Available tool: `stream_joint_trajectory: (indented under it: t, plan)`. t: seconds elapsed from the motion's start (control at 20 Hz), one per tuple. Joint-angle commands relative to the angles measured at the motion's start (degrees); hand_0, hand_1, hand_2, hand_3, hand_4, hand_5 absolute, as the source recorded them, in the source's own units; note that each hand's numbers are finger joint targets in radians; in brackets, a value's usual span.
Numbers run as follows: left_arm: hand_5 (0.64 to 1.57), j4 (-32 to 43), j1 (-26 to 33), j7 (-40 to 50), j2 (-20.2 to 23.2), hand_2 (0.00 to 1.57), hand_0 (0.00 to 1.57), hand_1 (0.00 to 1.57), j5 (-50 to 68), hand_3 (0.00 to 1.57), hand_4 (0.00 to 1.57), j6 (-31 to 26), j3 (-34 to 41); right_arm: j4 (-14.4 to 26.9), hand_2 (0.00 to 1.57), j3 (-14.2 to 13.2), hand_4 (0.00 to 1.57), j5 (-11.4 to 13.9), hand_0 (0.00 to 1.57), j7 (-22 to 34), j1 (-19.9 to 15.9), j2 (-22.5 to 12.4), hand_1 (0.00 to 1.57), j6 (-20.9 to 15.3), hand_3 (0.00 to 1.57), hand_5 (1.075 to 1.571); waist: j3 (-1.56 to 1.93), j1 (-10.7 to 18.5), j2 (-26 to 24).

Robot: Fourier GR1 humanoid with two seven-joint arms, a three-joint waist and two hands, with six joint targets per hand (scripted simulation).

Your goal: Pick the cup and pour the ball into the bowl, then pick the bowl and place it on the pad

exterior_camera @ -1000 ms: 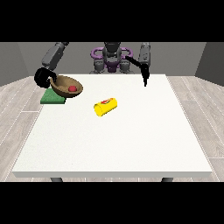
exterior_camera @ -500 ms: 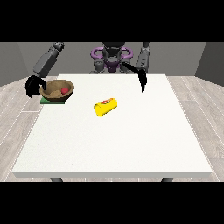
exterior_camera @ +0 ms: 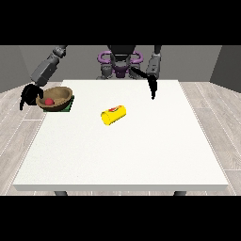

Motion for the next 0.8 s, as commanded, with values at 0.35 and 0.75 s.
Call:
stream_joint_trajectory:
  t: [0.35,0.75]
  plan:
    - [0.692,-6.5,6.2,5.1,-1.5,0.00,0.00,0.00,-1.5,0.00,0.00,-0.7,-3.5,1.7,1.57,3.9,0.43,3.6,1.57,2.0,0.0,-1.9,1.57,1.5,0.96,1.557,-0.06,-0.4,-4.5]
    - [0.685,0.9,6.3,3.6,-2.1,0.00,0.00,0.00,-1.0,0.00,0.00,1.9,-3.7,-0.5,1.57,7.8,0.41,7.0,1.57,0.0,3.5,0.5,1.57,1.2,1.15,1.537,-0.10,-2.7,-8.4]
